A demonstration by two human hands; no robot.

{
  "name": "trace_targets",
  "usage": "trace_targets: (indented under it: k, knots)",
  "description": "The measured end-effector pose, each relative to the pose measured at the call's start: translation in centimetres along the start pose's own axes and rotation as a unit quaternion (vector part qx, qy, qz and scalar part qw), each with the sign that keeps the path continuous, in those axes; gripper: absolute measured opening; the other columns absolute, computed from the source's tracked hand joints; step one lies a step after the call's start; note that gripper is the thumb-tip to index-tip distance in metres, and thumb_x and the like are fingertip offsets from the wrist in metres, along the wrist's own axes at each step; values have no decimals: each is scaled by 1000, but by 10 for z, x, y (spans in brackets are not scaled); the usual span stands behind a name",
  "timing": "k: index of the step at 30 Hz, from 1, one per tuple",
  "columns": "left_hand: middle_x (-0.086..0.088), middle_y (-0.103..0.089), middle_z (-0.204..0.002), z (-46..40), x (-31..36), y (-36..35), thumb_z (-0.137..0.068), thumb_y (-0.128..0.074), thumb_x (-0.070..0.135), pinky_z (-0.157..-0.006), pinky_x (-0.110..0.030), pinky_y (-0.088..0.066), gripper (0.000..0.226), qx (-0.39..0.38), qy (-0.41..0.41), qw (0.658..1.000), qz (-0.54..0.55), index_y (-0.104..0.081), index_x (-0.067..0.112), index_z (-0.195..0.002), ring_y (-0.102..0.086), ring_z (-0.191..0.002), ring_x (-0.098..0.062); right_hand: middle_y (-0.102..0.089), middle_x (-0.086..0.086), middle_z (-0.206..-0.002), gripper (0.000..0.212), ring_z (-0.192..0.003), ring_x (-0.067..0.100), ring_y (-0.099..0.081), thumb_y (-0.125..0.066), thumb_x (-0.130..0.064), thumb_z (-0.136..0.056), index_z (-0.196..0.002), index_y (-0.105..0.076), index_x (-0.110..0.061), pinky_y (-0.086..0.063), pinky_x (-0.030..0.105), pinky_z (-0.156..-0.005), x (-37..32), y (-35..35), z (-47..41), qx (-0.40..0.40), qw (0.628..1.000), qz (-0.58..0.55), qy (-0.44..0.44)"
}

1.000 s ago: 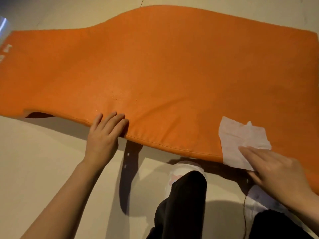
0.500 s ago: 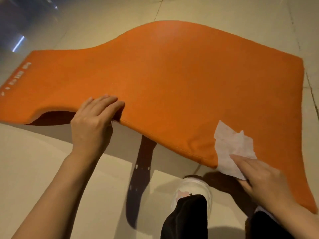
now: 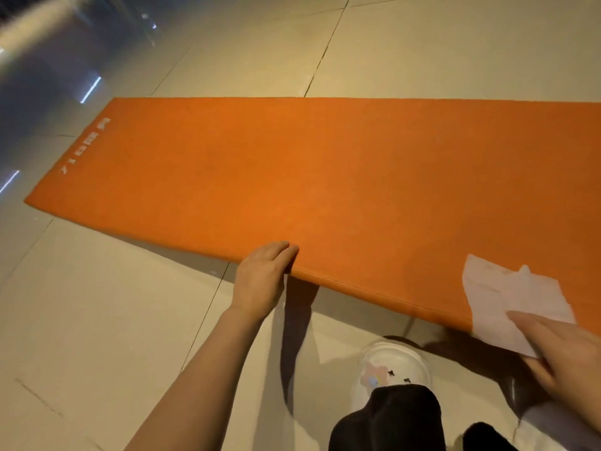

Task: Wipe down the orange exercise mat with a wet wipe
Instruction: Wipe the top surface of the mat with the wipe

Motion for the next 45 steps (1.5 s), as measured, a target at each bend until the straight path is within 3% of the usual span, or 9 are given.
trace_targets:
  k: [5,10,19,25,28,31,36,42,45]
  knots:
    - [-8,-75,-102,-56,-6,80,-72,-69,-2,-59,-34,-58,35,74,-21,996,-33,-76,11,-103,-73,-87,-29,-70,-3,-109,47,-96,27,-66,-36,-50,-90,-133,-51,-39,-54,48,-63,-14,20,-19,3,997,-70,-34]
    - [-11,-74,-107,-95,-43,207,-78,-59,4,-72,-39,-54,35,242,10,967,-79,-74,10,-109,-71,-94,-34,-71,9,-72,47,-54,30,-66,-45,-35,-83,-99,-75,-3,-46,33,-35,-118,93,-84,183,976,-109,45]
    - [-11,-70,-117,-24,-114,222,-81,-46,11,-79,-46,-51,42,246,175,952,-58,-68,11,-116,-66,-103,-38,-63,4,-59,45,-43,22,-56,-45,-35,-84,-99,-73,-4,-40,29,-28,-181,125,-132,189,956,-81,210]
    - [-5,-65,-128,-61,-89,203,-86,-64,0,-84,-47,-51,46,157,189,969,1,-63,21,-127,-60,-115,-32,-59,3,-53,33,-38,22,-51,-87,-12,-57,-86,-71,-9,-27,16,-33,-133,191,-112,164,974,6,159]
    - [-3,-60,-136,-73,-56,180,-90,-57,1,-88,-48,-49,48,105,218,969,56,-60,25,-132,-54,-124,-31,-64,-2,-71,25,-54,20,-56,-77,-31,-76,-87,-55,-27,-31,23,-42,-116,252,-97,117,977,110,137]
    - [-5,-55,-141,-70,-29,151,-89,-55,-2,-95,-50,-47,52,46,267,953,135,-58,23,-135,-50,-128,-31,-62,-7,-104,14,-92,22,-61,-37,-46,-99,-95,-35,-32,-38,32,-64,-106,297,-99,43,980,193,35]
    - [-11,-46,-145,-49,-16,140,-88,-73,20,-109,-66,-26,48,145,329,892,273,-57,18,-134,-28,-142,-34,-62,-2,-108,17,-97,25,-60,-39,-38,-100,-107,-50,-26,-35,32,-64,-131,318,-106,80,978,193,27]
    - [-16,-59,-107,-85,-40,184,-76,-84,16,-78,-30,-32,37,191,272,896,293,-71,1,-107,-54,-105,-35,-63,-3,-99,15,-89,22,-56,-49,-35,-94,-106,-57,-29,-45,34,-64,-123,314,-105,143,985,98,-9]
    - [-10,-57,-89,-126,-45,224,-73,-86,20,-70,-29,-29,33,194,215,926,241,-73,0,-95,-53,-85,-26,-66,-4,-87,14,-73,21,-56,-53,-35,-93,-103,-62,-30,-36,29,-52,-110,302,-107,181,981,54,-39]
Point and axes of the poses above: each hand's wrist, its own z-axis away from the middle knuckle, its own y-axis out of the back of the hand, x = y × z, the point moved 3 cm from there along -z, towards the middle knuckle
